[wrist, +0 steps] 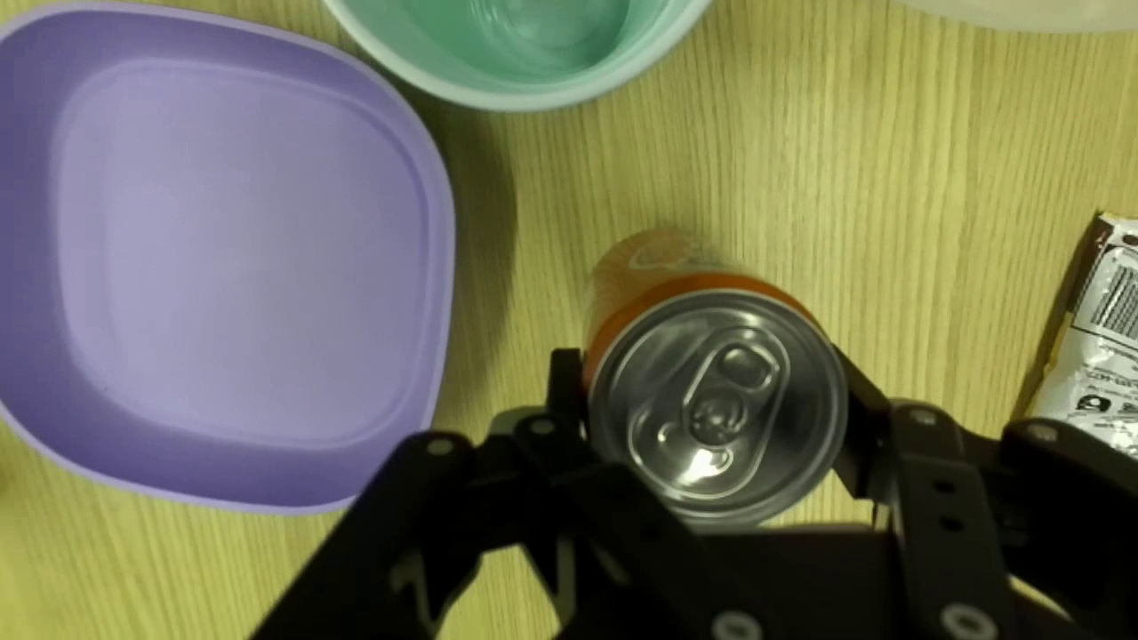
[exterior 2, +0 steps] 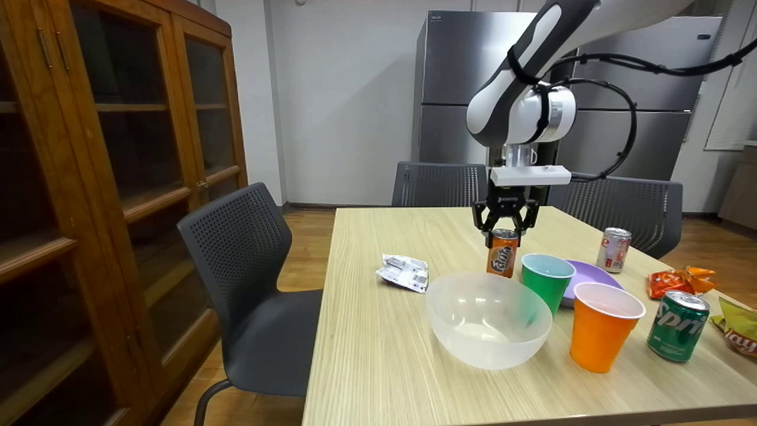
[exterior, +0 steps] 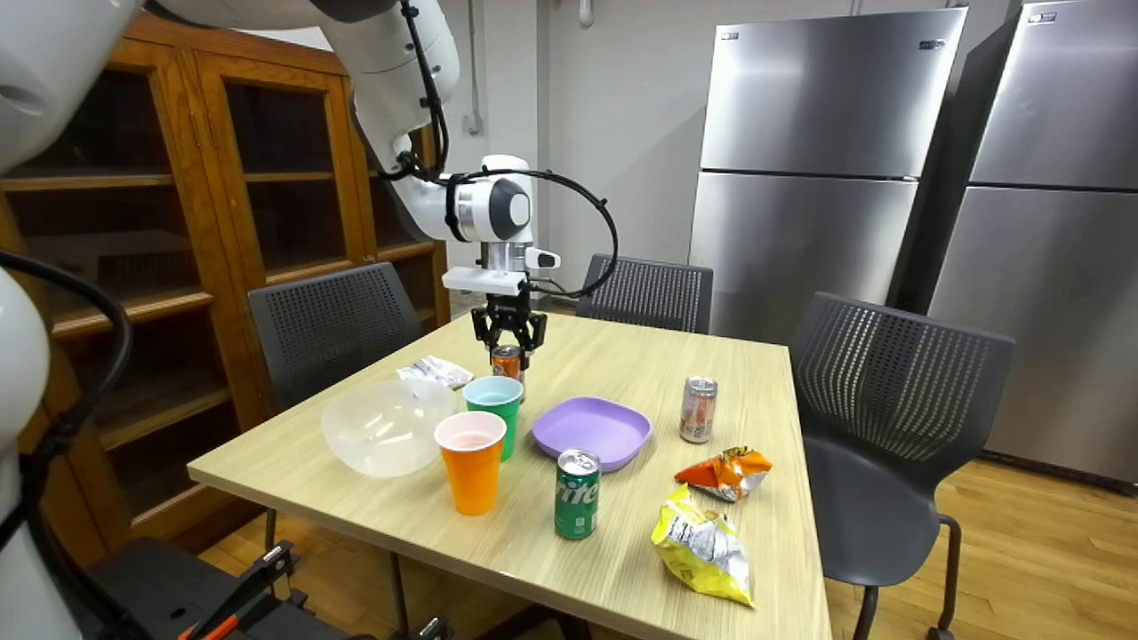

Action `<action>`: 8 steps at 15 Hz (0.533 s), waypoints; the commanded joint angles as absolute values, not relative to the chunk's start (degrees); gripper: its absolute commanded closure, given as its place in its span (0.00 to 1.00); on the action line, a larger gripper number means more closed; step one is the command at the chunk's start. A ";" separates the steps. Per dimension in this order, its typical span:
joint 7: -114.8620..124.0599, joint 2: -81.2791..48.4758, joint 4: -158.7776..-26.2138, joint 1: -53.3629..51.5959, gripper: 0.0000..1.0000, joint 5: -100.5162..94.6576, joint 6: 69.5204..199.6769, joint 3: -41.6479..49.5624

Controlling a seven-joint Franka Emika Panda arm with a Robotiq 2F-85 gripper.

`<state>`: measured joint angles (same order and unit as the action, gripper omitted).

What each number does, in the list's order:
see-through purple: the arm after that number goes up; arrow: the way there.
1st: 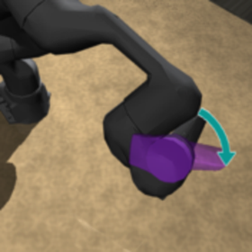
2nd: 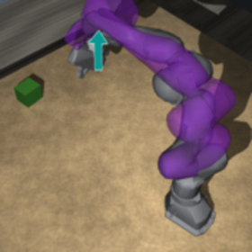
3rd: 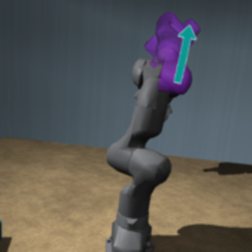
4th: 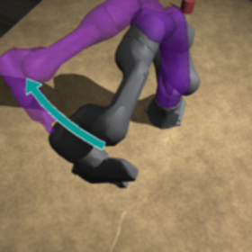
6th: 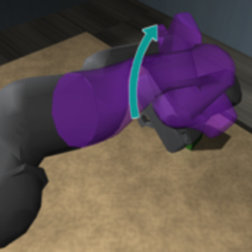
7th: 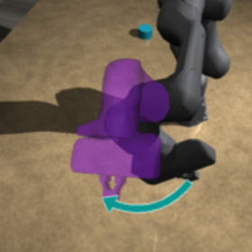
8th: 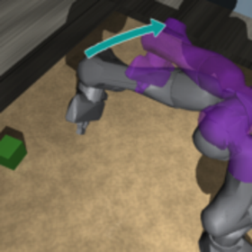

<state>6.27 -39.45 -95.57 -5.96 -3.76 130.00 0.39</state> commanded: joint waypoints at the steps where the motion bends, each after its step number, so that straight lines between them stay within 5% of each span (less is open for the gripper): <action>1: 8.33 -35.13 -95.75 -5.57 0.62 -3.15 125.51 1.07; 8: 9.28 -32.74 -94.62 -3.18 0.62 -3.27 121.13 3.24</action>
